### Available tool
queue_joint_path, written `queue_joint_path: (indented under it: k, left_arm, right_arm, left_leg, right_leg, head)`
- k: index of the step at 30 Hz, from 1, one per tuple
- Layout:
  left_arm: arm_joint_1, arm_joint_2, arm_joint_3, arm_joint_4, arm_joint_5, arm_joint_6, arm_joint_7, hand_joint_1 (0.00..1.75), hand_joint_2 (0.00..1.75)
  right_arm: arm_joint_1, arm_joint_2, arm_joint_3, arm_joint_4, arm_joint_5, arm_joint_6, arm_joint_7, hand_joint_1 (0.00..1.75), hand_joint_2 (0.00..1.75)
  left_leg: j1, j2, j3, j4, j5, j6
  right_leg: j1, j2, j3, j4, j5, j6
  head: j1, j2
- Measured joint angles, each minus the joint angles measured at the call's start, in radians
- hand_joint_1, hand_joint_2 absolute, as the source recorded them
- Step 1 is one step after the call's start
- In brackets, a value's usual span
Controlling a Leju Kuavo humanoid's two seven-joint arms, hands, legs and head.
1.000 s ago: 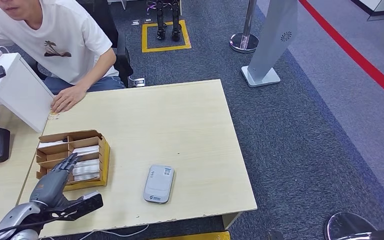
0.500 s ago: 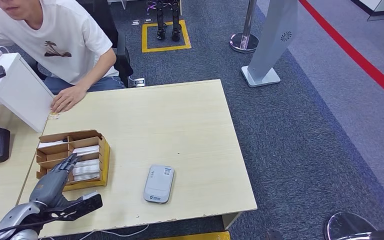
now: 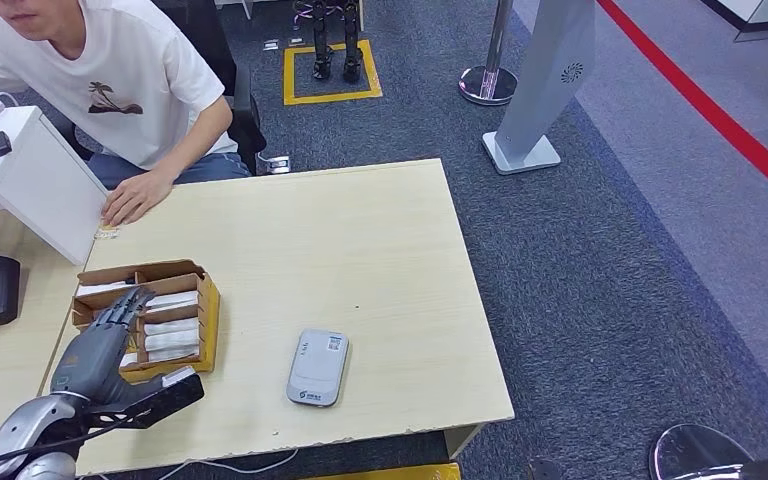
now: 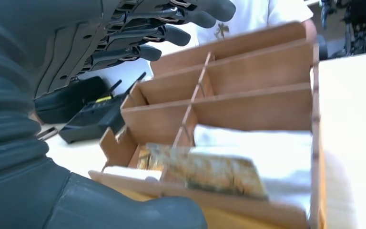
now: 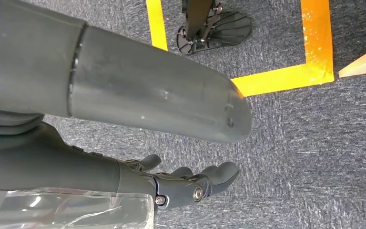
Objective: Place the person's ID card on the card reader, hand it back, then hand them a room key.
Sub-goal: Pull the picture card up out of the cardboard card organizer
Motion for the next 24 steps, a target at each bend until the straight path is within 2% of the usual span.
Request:
queue_joint_path:
  k: [24]
  left_arm:
    - [0.002,0.009,0.010,-0.028,0.030,-0.026,-0.011,0.00,1.75]
  right_arm:
    - [0.002,0.001,0.000,0.003,-0.003,-0.002,-0.006,0.00,0.00]
  left_leg:
    - [0.000,0.000,0.000,0.000,0.000,0.000]
  right_leg:
    - [0.000,0.000,0.000,0.000,0.000,0.000]
  head:
    - [0.000,0.000]
